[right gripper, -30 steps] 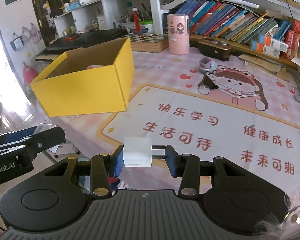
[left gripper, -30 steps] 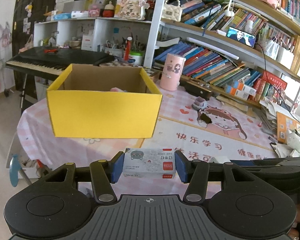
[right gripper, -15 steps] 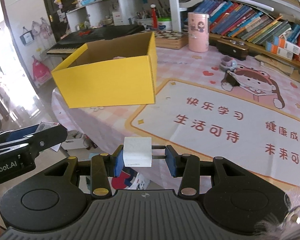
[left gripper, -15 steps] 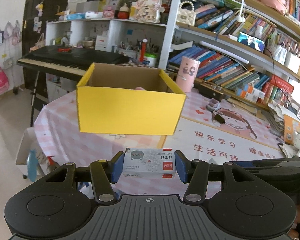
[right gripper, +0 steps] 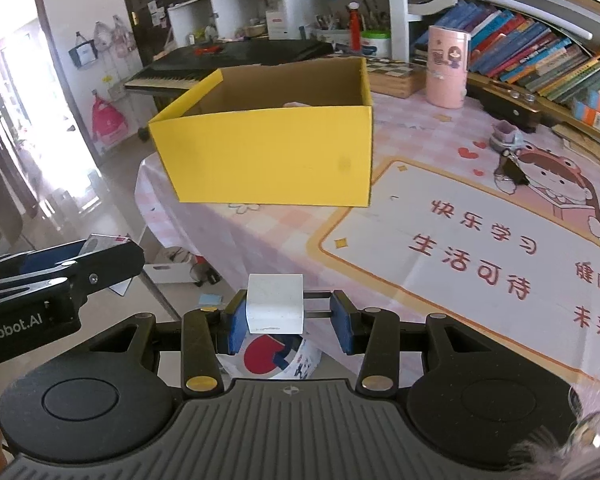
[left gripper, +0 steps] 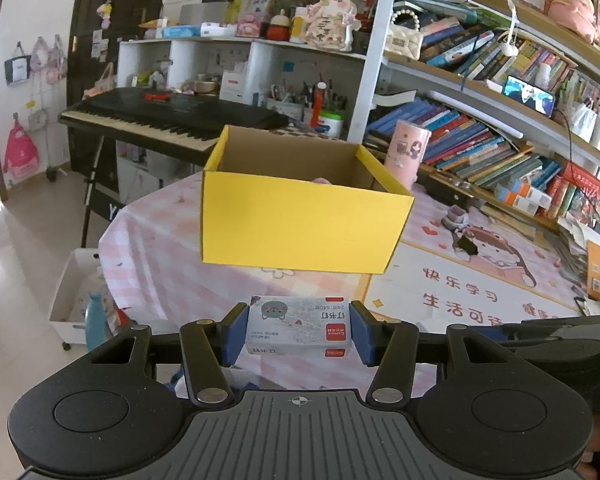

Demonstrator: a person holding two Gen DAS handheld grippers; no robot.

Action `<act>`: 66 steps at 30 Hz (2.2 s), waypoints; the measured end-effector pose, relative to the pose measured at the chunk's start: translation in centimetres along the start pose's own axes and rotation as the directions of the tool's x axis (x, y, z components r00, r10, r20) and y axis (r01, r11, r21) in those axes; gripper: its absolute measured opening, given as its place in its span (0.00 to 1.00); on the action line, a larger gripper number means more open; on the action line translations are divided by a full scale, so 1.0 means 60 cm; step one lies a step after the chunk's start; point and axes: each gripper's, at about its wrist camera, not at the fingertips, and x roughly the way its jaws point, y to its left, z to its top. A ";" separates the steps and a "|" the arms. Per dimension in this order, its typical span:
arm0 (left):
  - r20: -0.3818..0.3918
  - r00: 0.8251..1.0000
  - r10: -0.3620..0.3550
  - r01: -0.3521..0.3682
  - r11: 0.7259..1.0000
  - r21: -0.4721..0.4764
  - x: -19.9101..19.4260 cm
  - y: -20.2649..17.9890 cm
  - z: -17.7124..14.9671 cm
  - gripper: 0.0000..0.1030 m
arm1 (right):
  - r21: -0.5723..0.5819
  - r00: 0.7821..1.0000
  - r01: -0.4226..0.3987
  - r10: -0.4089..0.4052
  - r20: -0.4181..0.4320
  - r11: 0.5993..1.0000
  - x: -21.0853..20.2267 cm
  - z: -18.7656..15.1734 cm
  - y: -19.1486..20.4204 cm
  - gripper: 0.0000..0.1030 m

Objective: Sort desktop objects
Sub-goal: 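Lift the white-red box and white plug and carry both toward the yellow box, then lower the box and plug into the yellow box and open both grippers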

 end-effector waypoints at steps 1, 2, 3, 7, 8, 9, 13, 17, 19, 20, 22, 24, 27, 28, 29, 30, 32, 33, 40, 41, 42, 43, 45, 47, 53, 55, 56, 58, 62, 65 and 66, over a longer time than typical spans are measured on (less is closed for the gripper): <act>0.001 1.000 0.001 -0.001 1.000 0.000 0.000 0.001 0.001 0.50 | -0.003 1.000 -0.001 0.001 -0.002 1.000 0.001 0.001 0.002 0.39; 0.002 1.000 0.003 -0.003 1.000 -0.001 0.001 0.002 0.002 0.50 | -0.005 1.000 -0.002 0.002 -0.002 1.000 0.002 0.003 0.003 0.39; 0.006 1.000 0.005 -0.005 1.000 -0.001 0.001 0.002 0.004 0.50 | -0.009 1.000 -0.002 0.002 -0.001 1.000 0.003 0.004 0.005 0.39; 0.021 1.000 0.013 -0.013 1.000 -0.005 0.003 0.005 0.012 0.50 | -0.030 1.000 -0.004 0.004 0.012 1.000 0.003 0.013 0.008 0.39; 0.025 1.000 0.014 -0.014 1.000 -0.003 0.004 0.005 0.014 0.50 | -0.034 1.000 -0.005 0.005 0.014 0.999 0.004 0.015 0.008 0.39; 0.033 0.999 0.016 -0.016 1.000 0.001 0.003 0.004 0.018 0.50 | -0.038 1.000 -0.006 0.006 0.016 0.999 0.004 0.018 0.008 0.39; 0.071 0.997 0.017 -0.017 1.000 0.009 0.006 0.003 0.041 0.50 | -0.057 0.999 -0.013 0.015 0.044 0.998 0.004 0.040 0.005 0.39; 0.125 0.992 0.019 -0.023 0.999 0.026 0.013 -0.003 0.075 0.50 | -0.053 0.995 -0.022 0.027 0.093 0.998 0.005 0.078 -0.003 0.39; 0.148 0.989 0.019 -0.024 0.999 0.031 0.022 -0.006 0.094 0.50 | -0.049 0.992 -0.031 0.036 0.118 0.998 0.008 0.103 -0.008 0.39; 0.157 0.987 0.018 -0.024 0.999 0.036 0.028 -0.008 0.104 0.50 | -0.048 0.991 -0.034 0.040 0.130 0.998 0.011 0.115 -0.011 0.39; 0.172 0.985 0.019 -0.027 0.999 0.047 0.043 -0.011 0.122 0.50 | -0.051 0.987 -0.040 0.047 0.152 0.998 0.017 0.141 -0.016 0.39; 0.185 0.983 0.024 -0.034 0.998 0.052 0.061 -0.014 0.140 0.50 | -0.058 0.984 -0.044 0.053 0.168 0.997 0.028 0.167 -0.023 0.39; 0.200 0.979 0.034 -0.046 0.997 0.057 0.090 -0.017 0.163 0.50 | -0.068 0.982 -0.048 0.060 0.179 0.997 0.046 0.200 -0.036 0.39; 0.202 0.979 0.038 -0.051 0.997 0.059 0.099 -0.017 0.170 0.50 | -0.072 0.981 -0.049 0.062 0.182 0.996 0.055 0.213 -0.041 0.39; 0.203 0.978 0.043 -0.057 0.996 0.062 0.111 -0.018 0.176 0.50 | -0.076 0.981 -0.051 0.064 0.182 0.996 0.062 0.220 -0.044 0.39; 0.199 0.979 0.050 -0.064 0.996 0.067 0.124 -0.018 0.183 0.50 | -0.081 0.981 -0.051 0.066 0.183 0.995 0.070 0.229 -0.047 0.39; 0.188 0.980 0.060 -0.075 0.994 0.077 0.147 -0.018 0.192 0.50 | -0.090 0.981 -0.051 0.067 0.181 0.995 0.088 0.247 -0.055 0.39; 0.181 0.981 0.064 -0.080 0.993 0.083 0.160 -0.018 0.197 0.50 | -0.095 0.981 -0.052 0.068 0.181 0.994 0.096 0.254 -0.058 0.39; 0.113 0.989 0.097 -0.110 0.988 0.111 0.240 -0.021 0.218 0.50 | -0.128 0.984 -0.070 0.089 0.152 0.989 0.164 0.305 -0.071 0.39; 0.100 0.989 0.108 -0.119 0.987 0.109 0.253 -0.018 0.224 0.50 | -0.134 0.985 -0.077 0.096 0.141 0.988 0.175 0.312 -0.072 0.39; 0.085 0.990 0.113 -0.122 0.987 0.107 0.264 -0.015 0.230 0.50 | -0.141 0.987 -0.078 0.097 0.130 0.987 0.188 0.321 -0.071 0.39; 0.068 0.990 0.119 -0.126 0.987 0.104 0.275 -0.011 0.235 0.50 | -0.147 0.988 -0.081 0.099 0.119 0.986 0.200 0.328 -0.071 0.39; 0.038 0.991 0.132 -0.135 0.985 0.107 0.299 -0.005 0.246 0.50 | -0.151 0.989 -0.090 0.106 0.099 0.984 0.224 0.344 -0.073 0.39; 0.006 0.990 0.142 -0.142 0.984 0.107 0.320 0.001 0.252 0.50 | -0.174 0.991 -0.085 0.102 0.087 0.981 0.247 0.359 -0.070 0.39; -0.099 0.984 0.151 -0.147 0.988 0.046 0.374 0.024 0.263 0.51 | -0.232 0.995 -0.095 0.100 0.010 0.968 0.319 0.392 -0.071 0.39; -0.127 0.977 0.169 -0.165 0.986 0.039 0.388 0.029 0.263 0.51 | -0.234 0.991 -0.128 0.118 -0.056 0.964 0.348 0.401 -0.074 0.39; -0.140 0.974 0.178 -0.172 0.984 0.051 0.394 0.029 0.264 0.51 | -0.235 0.989 -0.136 0.119 -0.085 0.963 0.360 0.405 -0.074 0.39; -0.165 0.969 0.183 -0.174 0.982 0.068 0.405 0.030 0.264 0.51 | -0.267 0.985 -0.141 0.108 -0.135 0.953 0.383 0.412 -0.069 0.39; -0.189 0.959 0.210 -0.193 0.975 0.107 0.417 0.028 0.270 0.51 | -0.368 0.973 -0.151 0.072 -0.220 0.918 0.417 0.416 -0.054 0.39; -0.203 0.954 0.219 -0.193 0.971 0.143 0.425 0.024 0.273 0.51 | -0.392 0.964 -0.154 0.051 -0.261 0.907 0.435 0.420 -0.052 0.39; -0.207 0.953 0.222 -0.192 0.969 0.158 0.428 0.022 0.273 0.51 | -0.396 0.962 -0.152 0.044 -0.269 0.906 0.438 0.420 -0.052 0.39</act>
